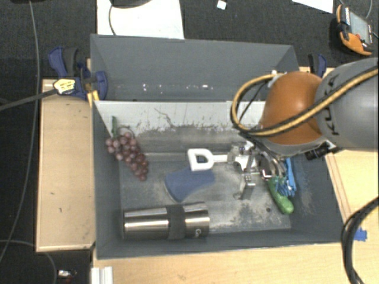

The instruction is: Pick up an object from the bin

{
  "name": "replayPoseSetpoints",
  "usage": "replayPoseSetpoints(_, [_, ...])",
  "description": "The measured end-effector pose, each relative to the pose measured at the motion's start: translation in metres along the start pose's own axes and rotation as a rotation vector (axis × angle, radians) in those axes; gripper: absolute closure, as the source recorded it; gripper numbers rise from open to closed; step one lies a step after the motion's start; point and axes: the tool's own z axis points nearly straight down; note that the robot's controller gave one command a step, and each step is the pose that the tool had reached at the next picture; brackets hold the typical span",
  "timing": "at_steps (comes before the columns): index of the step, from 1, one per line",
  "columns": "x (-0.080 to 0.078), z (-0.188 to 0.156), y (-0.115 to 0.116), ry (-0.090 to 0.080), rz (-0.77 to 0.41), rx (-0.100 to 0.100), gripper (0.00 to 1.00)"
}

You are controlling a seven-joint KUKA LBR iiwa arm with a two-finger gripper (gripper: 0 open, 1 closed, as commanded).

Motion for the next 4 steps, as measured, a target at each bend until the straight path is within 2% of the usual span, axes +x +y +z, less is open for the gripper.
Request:
replayPoseSetpoints(1, [-0.002,-0.004,0.0,-0.008,0.0,0.0,0.0])
replayPoseSetpoints(2, [-0.042,0.06,-0.001,-0.009,0.111,-0.001,0.0])
replayPoseSetpoints(3, [-0.043,0.06,-0.033,-0.014,0.076,0.0,0.0])
replayPoseSetpoints(4, [-0.043,0.06,-0.004,-0.012,0.102,-0.003,0.0])
